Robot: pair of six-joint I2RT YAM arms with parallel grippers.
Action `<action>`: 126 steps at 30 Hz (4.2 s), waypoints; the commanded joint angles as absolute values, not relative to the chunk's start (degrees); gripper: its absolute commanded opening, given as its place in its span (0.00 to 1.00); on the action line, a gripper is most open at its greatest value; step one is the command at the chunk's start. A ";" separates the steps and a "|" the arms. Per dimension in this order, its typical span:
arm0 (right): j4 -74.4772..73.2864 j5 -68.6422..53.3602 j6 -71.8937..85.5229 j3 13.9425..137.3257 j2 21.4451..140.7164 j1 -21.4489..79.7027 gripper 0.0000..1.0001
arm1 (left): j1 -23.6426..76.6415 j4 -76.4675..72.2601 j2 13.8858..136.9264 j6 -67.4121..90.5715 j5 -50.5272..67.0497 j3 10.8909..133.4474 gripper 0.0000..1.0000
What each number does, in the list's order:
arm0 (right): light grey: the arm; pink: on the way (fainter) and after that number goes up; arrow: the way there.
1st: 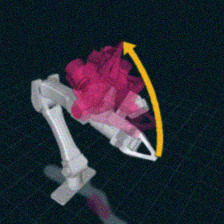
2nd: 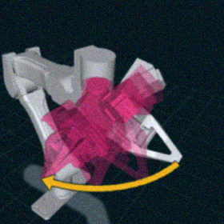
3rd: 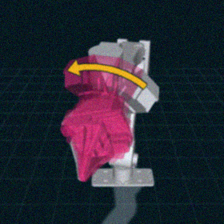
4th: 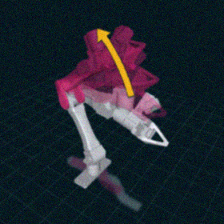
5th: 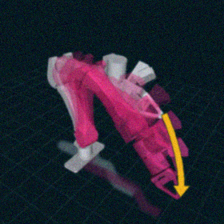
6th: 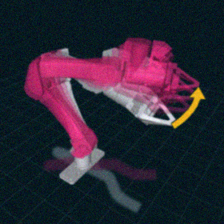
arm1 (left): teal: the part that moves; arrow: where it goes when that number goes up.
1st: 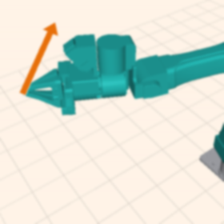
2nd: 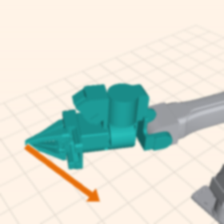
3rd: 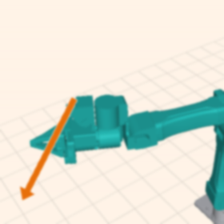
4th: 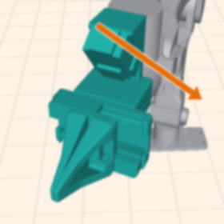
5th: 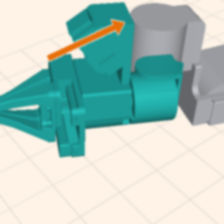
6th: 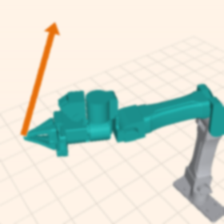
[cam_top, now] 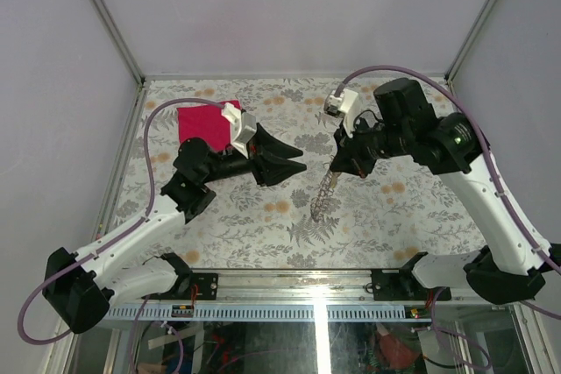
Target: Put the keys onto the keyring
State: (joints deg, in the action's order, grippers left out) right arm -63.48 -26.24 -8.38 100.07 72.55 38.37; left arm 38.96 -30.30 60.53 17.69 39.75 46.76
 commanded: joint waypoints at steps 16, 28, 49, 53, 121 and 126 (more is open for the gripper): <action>-82.80 -19.68 2.26 112.58 85.61 47.79 0.00 | 39.20 -41.03 62.05 19.33 43.78 40.82 0.37; -81.78 -21.95 0.61 113.82 86.56 49.32 0.00 | 40.10 -45.63 67.82 22.03 56.42 44.38 0.34; -78.30 -21.79 0.00 113.45 85.89 50.33 0.00 | 42.84 -40.54 70.39 18.98 58.54 47.76 0.26; -78.45 -21.48 0.00 113.82 85.49 50.39 0.00 | 42.98 -38.42 70.22 17.53 58.31 47.92 0.25; -61.74 -14.61 4.12 104.13 73.56 50.46 0.45 | 42.17 -35.76 66.80 17.88 46.10 47.32 0.00; -53.81 -6.52 11.10 99.19 68.89 49.53 0.45 | 39.37 -43.22 65.54 24.02 42.67 43.88 0.00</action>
